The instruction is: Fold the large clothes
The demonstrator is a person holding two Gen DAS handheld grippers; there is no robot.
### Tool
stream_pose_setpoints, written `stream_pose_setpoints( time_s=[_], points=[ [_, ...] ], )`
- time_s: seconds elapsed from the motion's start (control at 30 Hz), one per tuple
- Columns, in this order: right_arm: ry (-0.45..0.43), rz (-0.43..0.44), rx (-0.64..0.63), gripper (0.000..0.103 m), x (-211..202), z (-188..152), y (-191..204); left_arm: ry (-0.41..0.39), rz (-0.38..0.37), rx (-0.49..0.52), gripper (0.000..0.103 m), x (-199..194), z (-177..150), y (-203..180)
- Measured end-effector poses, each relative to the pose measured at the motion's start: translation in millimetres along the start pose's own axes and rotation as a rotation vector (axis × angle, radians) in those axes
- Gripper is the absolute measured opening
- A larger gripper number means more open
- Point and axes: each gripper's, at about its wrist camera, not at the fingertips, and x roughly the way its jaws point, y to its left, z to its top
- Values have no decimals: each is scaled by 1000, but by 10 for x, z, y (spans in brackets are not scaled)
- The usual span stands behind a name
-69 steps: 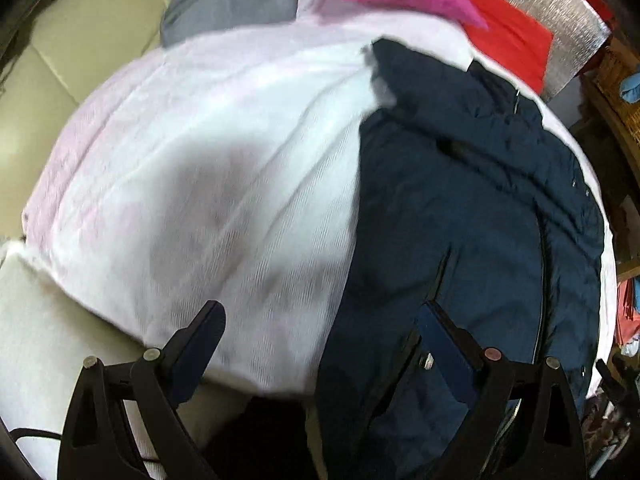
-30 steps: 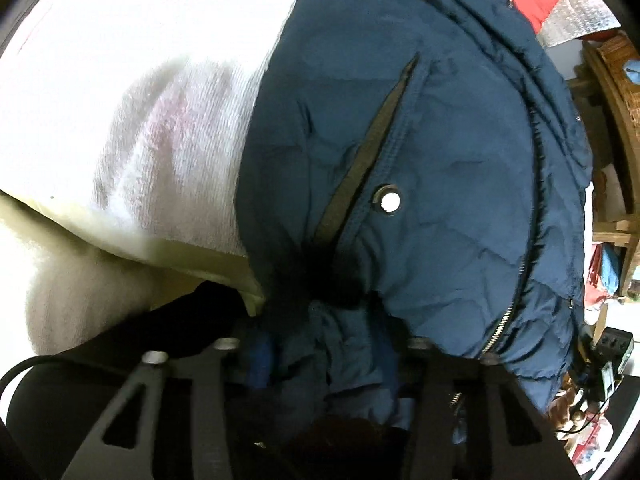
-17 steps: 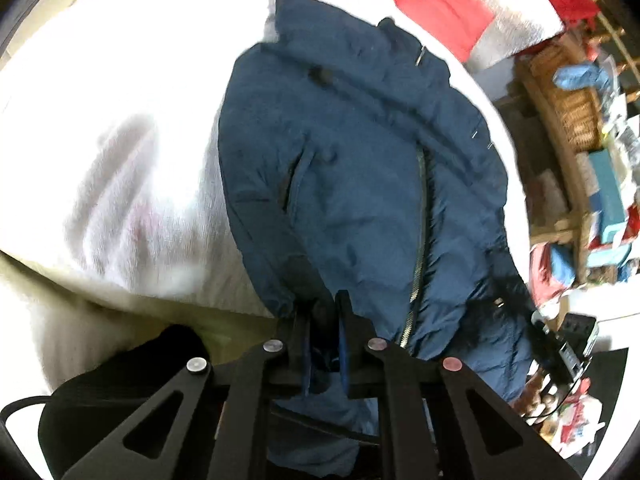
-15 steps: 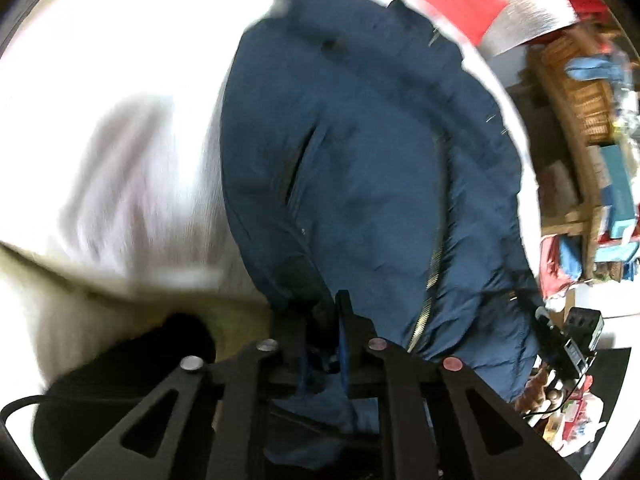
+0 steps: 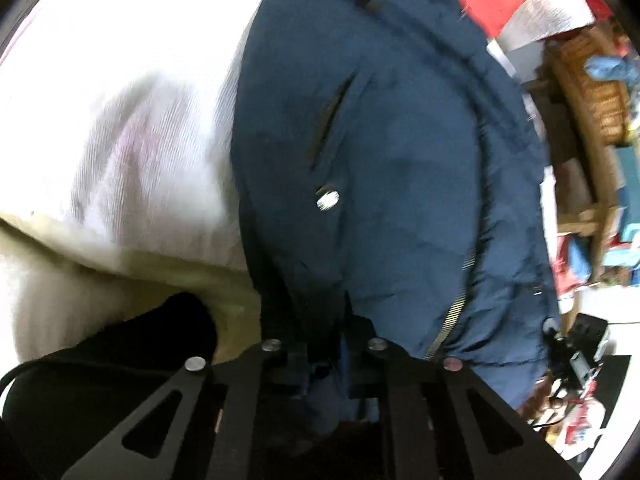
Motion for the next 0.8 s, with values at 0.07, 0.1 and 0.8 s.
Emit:
stream_pose_setpoints(
  time_s=[0.07, 0.1, 0.8],
  points=[
    [-44, 12, -45, 10, -68, 139, 188, -51, -43, 32, 9, -199, 58, -148],
    [-58, 16, -60, 9, -83, 215, 264, -79, -70, 50, 9, -327, 113, -232],
    [-274, -116, 265, 7, 1029, 2837, -617, -243, -163, -85, 10, 84, 3102, -371]
  ],
)
